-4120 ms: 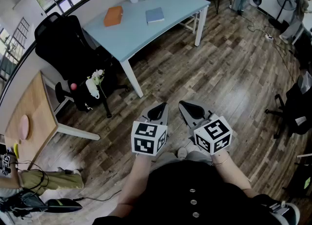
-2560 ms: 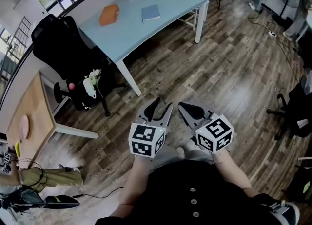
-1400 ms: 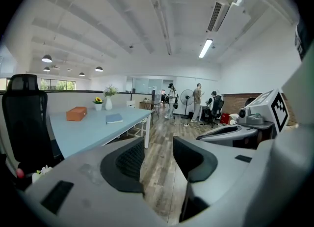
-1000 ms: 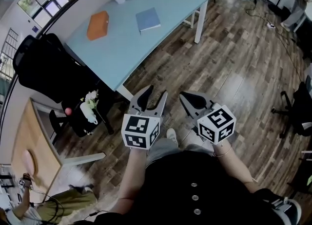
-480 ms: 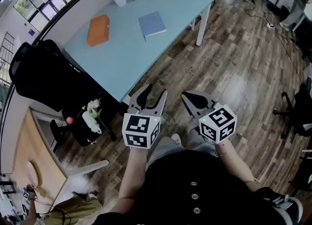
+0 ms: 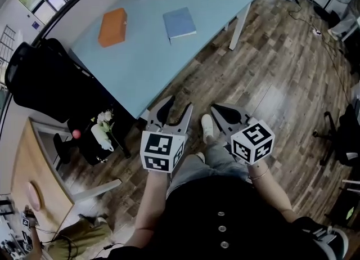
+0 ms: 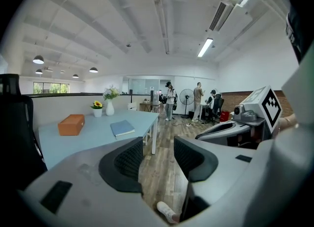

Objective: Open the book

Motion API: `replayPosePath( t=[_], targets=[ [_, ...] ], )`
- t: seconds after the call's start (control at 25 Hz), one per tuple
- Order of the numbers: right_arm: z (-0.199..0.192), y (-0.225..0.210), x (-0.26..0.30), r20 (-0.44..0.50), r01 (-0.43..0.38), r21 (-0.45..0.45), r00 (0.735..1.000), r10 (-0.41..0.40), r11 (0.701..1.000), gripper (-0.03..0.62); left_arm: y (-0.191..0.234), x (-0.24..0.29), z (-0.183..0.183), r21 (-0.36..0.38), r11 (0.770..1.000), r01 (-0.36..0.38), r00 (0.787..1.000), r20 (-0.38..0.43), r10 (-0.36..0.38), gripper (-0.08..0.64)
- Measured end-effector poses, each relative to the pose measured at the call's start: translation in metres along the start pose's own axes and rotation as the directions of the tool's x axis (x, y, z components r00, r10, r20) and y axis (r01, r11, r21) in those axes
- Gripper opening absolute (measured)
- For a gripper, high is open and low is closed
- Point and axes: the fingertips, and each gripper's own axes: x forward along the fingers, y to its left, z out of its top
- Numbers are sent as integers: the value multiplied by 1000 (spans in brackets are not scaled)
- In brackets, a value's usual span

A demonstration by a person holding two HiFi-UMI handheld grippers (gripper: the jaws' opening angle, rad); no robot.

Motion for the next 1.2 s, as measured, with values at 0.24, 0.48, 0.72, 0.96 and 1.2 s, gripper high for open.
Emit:
replayPosePath(
  t=[0.24,0.48,0.72,0.96,1.2],
  targets=[
    [14,-26,36,-4,-39,9,999,39,999,2,31,26,1,-32,999,-42,999,-20,41,178],
    [41,-70,71,-6,-65,-4,998,65,998,2,60,72,17,-40,997,-67,997,-36,65,178],
    [69,-108,103,21,-113,-7,993,113,994,2,87,110,38,-76,992,-99,995,-32,96,178],
    [89,-139,125,23,-146,-39,989,147,989,2,103,150,52,-71,990,-120,993,-32,118,178],
    [98,-169,130,25,-147,-37,989,148,988,2,96,186,62,-86,992,-88,996,-35,85,178]
  ],
)
